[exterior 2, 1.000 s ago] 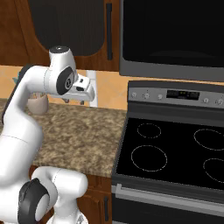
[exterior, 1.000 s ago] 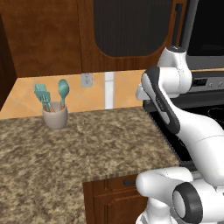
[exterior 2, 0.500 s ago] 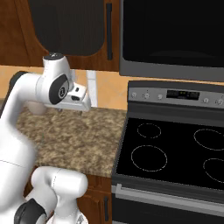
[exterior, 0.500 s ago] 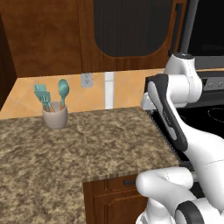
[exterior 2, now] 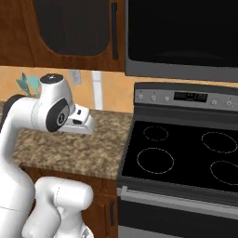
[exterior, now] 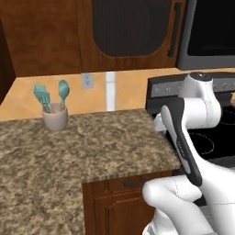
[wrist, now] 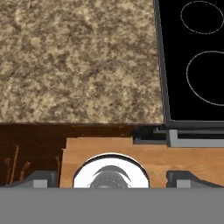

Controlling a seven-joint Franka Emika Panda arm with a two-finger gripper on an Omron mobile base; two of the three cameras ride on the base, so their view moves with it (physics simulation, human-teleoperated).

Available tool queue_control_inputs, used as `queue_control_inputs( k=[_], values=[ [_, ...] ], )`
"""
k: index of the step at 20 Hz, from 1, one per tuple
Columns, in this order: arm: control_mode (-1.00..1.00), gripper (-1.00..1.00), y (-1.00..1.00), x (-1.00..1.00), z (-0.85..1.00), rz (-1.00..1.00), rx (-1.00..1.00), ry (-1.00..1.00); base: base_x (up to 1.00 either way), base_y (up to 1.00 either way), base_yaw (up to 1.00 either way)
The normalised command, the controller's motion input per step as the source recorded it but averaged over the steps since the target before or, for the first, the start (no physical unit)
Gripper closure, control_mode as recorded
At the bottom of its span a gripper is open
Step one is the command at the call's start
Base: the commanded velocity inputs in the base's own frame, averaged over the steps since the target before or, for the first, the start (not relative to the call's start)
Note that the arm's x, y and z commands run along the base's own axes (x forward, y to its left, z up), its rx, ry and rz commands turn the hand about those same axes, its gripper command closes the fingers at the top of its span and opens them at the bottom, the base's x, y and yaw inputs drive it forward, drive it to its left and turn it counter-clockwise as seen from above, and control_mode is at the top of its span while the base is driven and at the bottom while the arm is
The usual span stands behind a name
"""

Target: Navigate to the toaster.

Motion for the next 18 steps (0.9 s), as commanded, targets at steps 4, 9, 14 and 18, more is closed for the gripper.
queue_control_inputs(
  k=[4, 9, 14, 18],
  values=[
    [1.00, -1.00, 0.00, 0.00, 0.00, 0.00, 0.00, 0.00, -0.77, -0.43, 0.00],
    [1.00, -1.00, 0.00, 0.00, 0.00, 0.00, 0.00, 0.00, -0.53, -0.68, 0.00],
    [1.00, -1.00, 0.00, 0.00, 0.00, 0.00, 0.00, 0.00, -0.14, -0.98, 0.00],
    [1.00, -1.00, 0.00, 0.00, 0.00, 0.00, 0.00, 0.00, 0.00, -1.00, 0.00]
  ],
)
